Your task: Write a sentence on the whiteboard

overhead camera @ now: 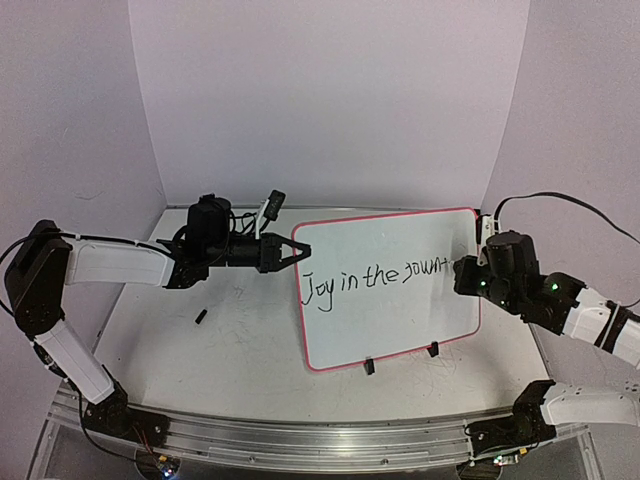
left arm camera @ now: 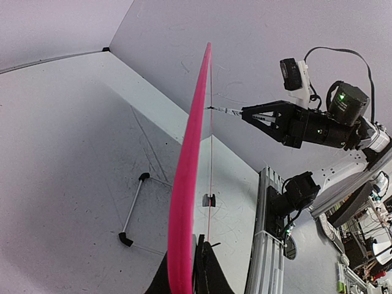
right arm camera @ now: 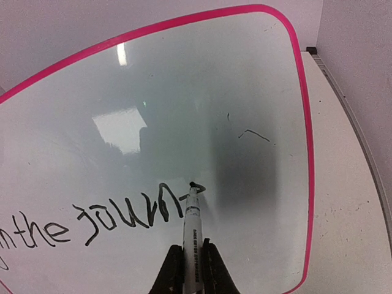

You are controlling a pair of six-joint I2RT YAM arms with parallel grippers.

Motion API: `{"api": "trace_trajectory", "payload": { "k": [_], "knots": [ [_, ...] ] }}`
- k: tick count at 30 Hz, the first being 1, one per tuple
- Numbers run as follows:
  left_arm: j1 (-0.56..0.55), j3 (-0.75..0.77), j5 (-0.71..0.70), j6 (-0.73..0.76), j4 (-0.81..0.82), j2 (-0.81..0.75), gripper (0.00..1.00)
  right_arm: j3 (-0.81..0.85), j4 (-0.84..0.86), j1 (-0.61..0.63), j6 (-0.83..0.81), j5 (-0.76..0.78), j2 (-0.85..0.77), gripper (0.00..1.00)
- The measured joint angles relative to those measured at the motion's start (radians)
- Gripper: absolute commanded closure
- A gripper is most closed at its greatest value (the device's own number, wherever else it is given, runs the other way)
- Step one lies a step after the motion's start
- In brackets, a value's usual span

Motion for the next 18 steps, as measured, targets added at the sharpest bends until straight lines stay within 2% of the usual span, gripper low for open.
{"api": "trace_trajectory", "payload": {
  "k": [18],
  "knots": [
    [0.0,0.0,0.0,0.0,0.0,0.0,1.0,-0.043,-0.02,-0.002,0.028,-0.058,-0.04,1.0]
  ]
}}
